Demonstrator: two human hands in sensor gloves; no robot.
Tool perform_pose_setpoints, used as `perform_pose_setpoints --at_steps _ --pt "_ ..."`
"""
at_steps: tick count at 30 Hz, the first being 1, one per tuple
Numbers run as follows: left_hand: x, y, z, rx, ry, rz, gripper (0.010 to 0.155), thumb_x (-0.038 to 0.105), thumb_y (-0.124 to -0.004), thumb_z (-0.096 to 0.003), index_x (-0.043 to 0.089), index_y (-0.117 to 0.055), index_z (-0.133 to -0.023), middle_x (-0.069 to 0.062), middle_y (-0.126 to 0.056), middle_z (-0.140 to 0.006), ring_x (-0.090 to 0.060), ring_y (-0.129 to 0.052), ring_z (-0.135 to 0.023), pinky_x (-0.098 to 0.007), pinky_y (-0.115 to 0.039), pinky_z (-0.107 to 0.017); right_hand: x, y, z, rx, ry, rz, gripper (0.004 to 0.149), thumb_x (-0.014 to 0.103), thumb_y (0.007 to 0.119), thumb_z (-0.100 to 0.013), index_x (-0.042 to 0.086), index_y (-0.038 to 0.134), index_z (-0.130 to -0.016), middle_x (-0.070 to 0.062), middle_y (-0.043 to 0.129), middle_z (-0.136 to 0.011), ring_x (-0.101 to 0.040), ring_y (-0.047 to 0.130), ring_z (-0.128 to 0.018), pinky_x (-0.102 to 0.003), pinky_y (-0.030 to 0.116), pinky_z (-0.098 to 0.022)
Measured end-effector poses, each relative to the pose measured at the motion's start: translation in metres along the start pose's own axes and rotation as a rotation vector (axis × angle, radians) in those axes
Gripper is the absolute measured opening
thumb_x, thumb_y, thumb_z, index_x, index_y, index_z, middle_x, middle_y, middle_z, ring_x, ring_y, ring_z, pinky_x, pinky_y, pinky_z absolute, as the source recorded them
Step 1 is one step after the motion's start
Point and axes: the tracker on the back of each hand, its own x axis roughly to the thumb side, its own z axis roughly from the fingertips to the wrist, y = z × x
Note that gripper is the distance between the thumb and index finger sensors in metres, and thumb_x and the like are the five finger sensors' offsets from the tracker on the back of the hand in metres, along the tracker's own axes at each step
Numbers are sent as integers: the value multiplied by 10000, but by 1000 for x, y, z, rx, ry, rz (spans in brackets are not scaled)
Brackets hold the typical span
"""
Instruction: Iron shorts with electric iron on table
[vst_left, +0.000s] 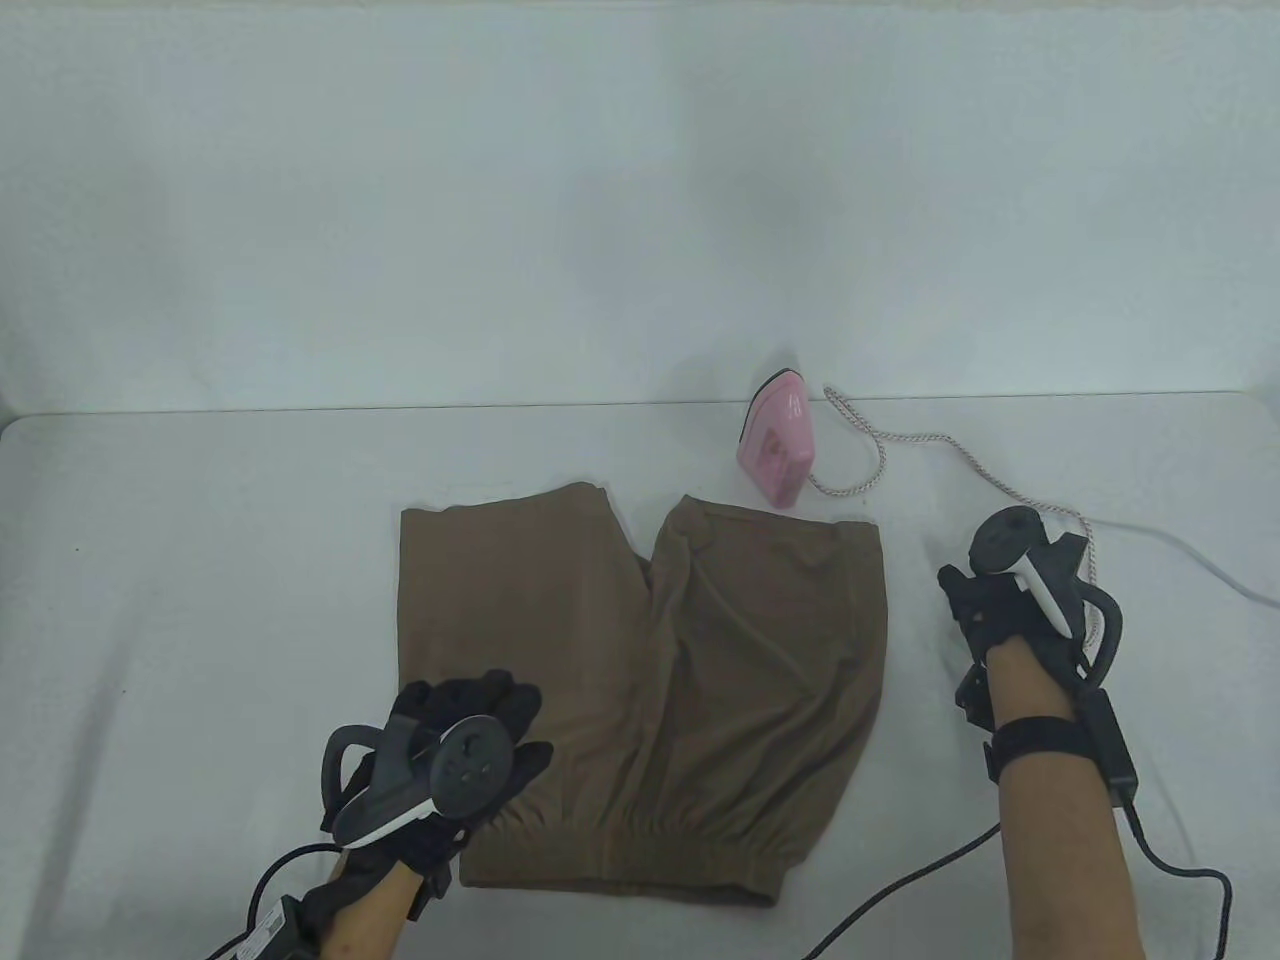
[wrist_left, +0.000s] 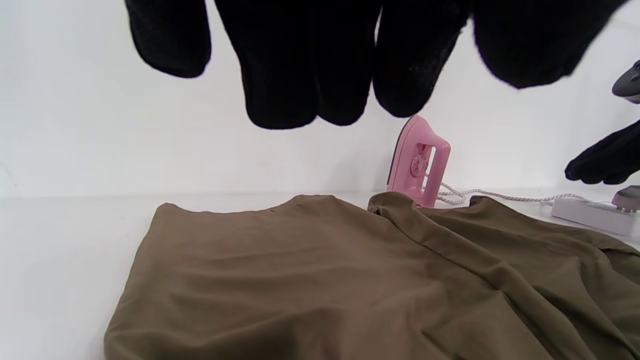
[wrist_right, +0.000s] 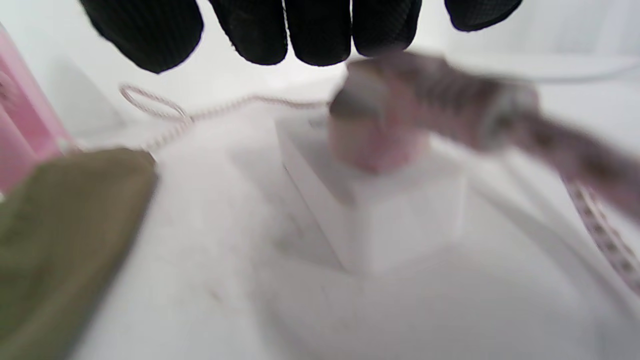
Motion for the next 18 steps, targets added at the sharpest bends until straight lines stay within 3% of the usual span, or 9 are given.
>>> perform_pose_setpoints --at_steps 3,10,18 --pt "2 1 0 12 -1 -2 613 616 -737 -484 340 -706 -1031 16 -736 -1110 -301 -828 -971 -637 -605 -743 11 -15 13 -11 -40 -5 644 623 708 -521 345 592 -1090 5 608 -1165 -375 592 -1090 -638 548 -736" --pt "10 5 1 87 14 -14 617 619 -737 -484 339 -705 -1033 14 -729 -1114 -308 -819 -975 -638 -600 -743 52 -54 80 -56 -218 -28 679 641 696 -526 340 551 -1116 -17 548 -1195 -408 528 -1107 -650 513 -744" --pt "21 7 4 221 48 -38 630 623 -735 -485 343 -678 -1047 -6 -670 -1144 -350 -735 -1024 -649 -551 -756 86 -54 154 -91 -429 -73 688 647 690 -529 334 540 -1123 -45 527 -1201 -397 492 -1116 -635 478 -759"
